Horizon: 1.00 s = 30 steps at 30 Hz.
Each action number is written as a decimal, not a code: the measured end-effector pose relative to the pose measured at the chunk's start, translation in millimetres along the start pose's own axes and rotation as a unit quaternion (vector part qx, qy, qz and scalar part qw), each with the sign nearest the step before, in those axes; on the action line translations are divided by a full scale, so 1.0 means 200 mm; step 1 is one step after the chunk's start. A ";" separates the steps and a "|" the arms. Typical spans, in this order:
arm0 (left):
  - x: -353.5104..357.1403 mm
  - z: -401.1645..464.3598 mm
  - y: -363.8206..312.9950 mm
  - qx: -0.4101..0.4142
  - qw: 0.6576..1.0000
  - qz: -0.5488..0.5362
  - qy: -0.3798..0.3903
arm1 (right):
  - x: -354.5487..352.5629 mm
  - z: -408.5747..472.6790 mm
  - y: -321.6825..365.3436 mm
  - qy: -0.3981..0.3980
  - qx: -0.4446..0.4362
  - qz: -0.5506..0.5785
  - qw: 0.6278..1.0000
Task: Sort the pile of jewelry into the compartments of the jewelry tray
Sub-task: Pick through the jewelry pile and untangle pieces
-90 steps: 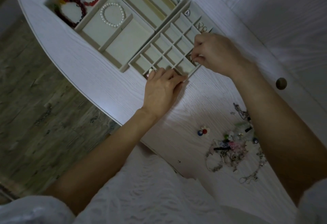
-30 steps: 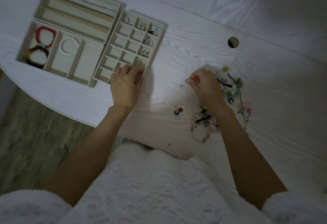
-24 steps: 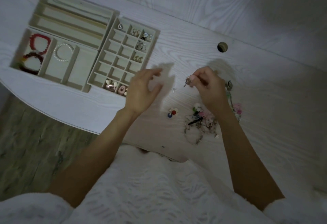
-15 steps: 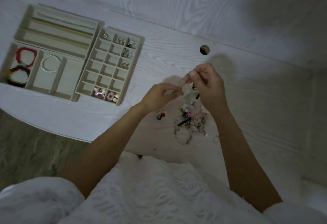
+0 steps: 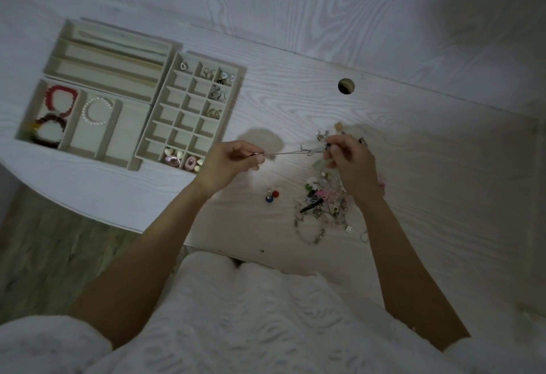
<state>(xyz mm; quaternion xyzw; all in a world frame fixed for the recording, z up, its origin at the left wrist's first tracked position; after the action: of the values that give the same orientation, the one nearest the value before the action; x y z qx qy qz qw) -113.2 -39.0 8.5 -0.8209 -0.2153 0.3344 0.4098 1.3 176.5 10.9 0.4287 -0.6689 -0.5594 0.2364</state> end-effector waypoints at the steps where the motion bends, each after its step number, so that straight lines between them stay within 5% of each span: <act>1: -0.02 -0.01 -0.01 -0.001 1.000 0.007 -0.014 | 0.01 0.01 0.00 0.011 -0.037 -0.051 0.998; 4: -0.06 -0.02 -0.08 0.030 0.998 0.030 -0.046 | 0.06 0.02 0.01 0.039 -0.130 -0.156 0.978; 9: -0.09 -0.05 -0.25 0.085 0.993 0.075 -0.032 | 0.11 0.04 0.10 -0.075 -0.094 -0.157 0.980; 13: -0.09 -0.05 -0.38 0.143 0.984 0.102 -0.022 | 0.20 0.06 0.23 0.110 -0.148 -0.073 0.980; 16: -0.11 -0.03 -0.44 0.168 0.978 0.118 -0.038 | 0.30 0.09 0.27 0.207 -0.107 -0.024 0.972; 23: -0.24 -0.04 -0.44 0.159 0.970 0.156 -0.098 | 0.36 0.07 0.34 0.270 -0.042 0.125 0.954; 27: -0.27 -0.06 -0.40 0.121 0.978 0.132 -0.103 | 0.37 0.07 0.32 0.207 -0.042 0.120 0.970; 30: -0.29 -0.10 -0.38 0.097 0.986 0.067 -0.118 | 0.36 0.05 0.31 0.233 -0.036 0.087 0.968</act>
<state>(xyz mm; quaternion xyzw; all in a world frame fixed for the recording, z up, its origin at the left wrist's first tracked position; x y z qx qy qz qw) -145.2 -41.9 101.2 -0.7444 -0.1731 0.4753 0.4360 -63.7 122.4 55.6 0.4789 -0.6090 -0.4451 0.4490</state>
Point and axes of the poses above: each hand's wrist, its own z-axis towards the middle knuckle, its own x-axis out of the palm, y = z × x, the point moved 2 cm from there along z, towards the middle knuckle, and after that the axes turned 14 degrees about z, right-handed, at the moved point
